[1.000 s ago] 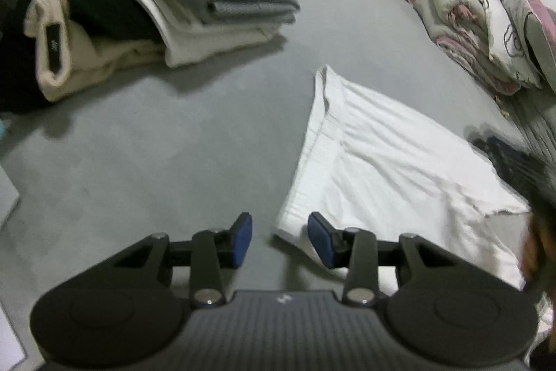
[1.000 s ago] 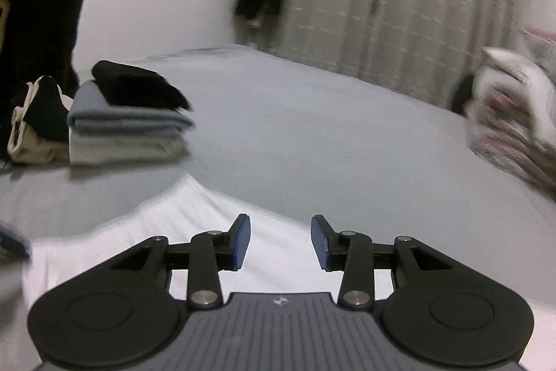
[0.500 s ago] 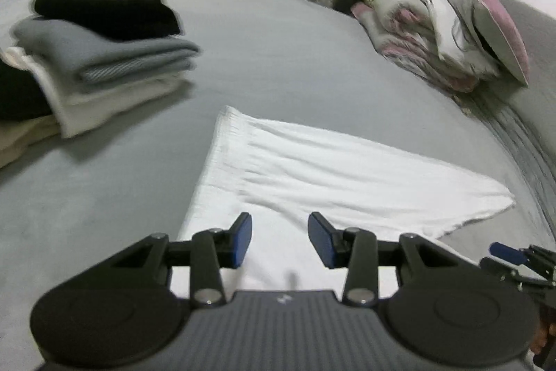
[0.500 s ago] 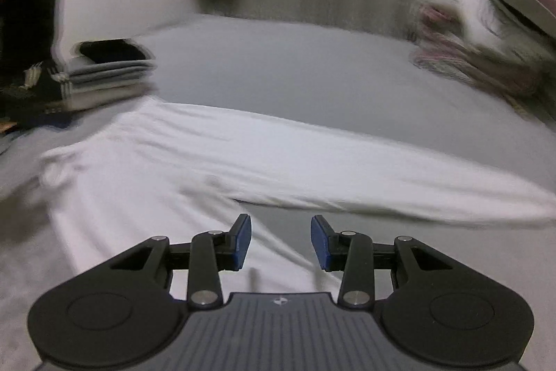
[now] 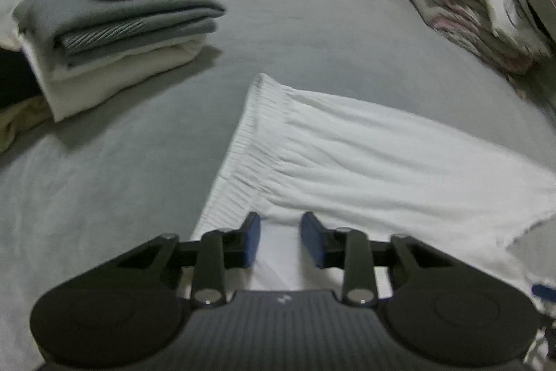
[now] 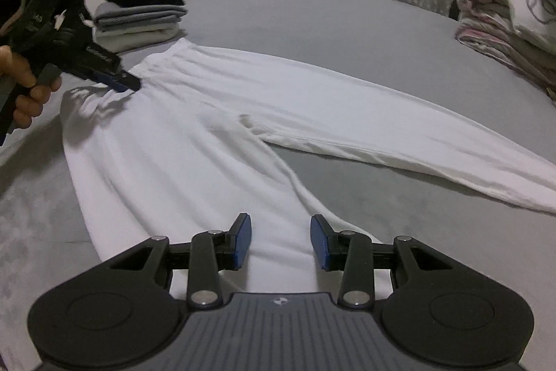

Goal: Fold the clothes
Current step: 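Open both tools and release the garment flat on the bed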

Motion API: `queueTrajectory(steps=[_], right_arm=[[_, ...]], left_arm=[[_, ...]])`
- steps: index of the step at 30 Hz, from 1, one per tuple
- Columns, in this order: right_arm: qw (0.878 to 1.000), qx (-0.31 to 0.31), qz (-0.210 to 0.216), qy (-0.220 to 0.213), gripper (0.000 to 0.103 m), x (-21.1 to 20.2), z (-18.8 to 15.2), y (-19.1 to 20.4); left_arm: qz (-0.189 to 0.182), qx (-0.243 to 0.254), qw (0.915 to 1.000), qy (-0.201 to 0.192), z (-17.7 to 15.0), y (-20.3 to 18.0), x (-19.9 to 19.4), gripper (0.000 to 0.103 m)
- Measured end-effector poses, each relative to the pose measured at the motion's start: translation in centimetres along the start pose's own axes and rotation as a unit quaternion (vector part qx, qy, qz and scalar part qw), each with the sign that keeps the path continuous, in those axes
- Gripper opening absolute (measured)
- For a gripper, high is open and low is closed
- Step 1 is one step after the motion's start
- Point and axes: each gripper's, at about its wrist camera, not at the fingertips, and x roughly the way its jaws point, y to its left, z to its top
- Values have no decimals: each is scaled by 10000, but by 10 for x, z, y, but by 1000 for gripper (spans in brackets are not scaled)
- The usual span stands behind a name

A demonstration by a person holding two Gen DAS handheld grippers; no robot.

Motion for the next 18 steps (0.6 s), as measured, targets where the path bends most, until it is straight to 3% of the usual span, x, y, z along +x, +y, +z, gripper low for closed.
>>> queueTrajectory(steps=[7, 10, 18], right_arm=[[9995, 305, -56, 0, 38, -26, -8, -9], [9997, 194, 17, 163, 39, -25, -12, -3], [9987, -252, -280, 330, 41, -16, -15, 17]], left_arm=[[182, 255, 9995, -30, 0, -4, 2, 19], [144, 166, 9998, -25, 1, -1, 2, 18], [367, 415, 9984, -112, -4, -11, 2, 18]])
